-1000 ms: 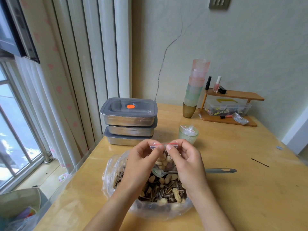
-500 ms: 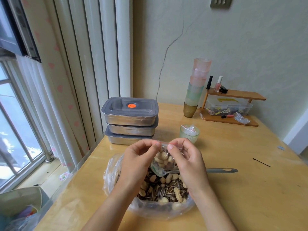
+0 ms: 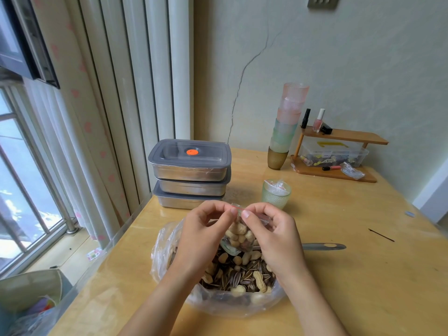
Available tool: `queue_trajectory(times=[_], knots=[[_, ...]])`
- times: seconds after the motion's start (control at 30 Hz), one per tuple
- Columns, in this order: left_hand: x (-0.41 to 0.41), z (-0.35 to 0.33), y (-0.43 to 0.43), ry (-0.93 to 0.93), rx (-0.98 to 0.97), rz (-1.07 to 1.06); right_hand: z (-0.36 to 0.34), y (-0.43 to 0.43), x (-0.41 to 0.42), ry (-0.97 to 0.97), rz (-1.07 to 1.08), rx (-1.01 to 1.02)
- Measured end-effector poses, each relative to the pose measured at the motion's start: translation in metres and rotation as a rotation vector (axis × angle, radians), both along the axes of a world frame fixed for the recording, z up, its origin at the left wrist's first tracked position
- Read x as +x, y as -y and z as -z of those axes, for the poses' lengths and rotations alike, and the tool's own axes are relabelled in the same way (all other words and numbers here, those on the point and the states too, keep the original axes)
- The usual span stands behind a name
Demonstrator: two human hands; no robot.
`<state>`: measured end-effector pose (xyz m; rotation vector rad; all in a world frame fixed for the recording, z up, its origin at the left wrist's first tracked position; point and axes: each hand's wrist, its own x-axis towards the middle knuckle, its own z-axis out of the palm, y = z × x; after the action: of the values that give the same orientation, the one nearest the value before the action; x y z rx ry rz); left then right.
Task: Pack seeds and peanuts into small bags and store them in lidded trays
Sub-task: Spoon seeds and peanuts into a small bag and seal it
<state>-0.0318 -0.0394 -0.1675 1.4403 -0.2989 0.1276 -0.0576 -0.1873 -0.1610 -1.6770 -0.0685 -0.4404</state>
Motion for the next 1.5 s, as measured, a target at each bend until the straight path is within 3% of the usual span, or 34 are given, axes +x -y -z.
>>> queue_trajectory(times=[0.87,1.2,1.5], knots=[[0.001,0.003,0.000,0.022,0.070,-0.004,0.009,0.005,0.006,-0.002,-0.006,-0.041],[-0.003,0.002,0.003,0.056,0.147,-0.016,0.010,0.004,0.007,0.086,0.034,-0.265],[-0.003,-0.001,0.000,0.075,0.078,-0.020,0.007,0.003,0.004,0.088,-0.010,-0.155]])
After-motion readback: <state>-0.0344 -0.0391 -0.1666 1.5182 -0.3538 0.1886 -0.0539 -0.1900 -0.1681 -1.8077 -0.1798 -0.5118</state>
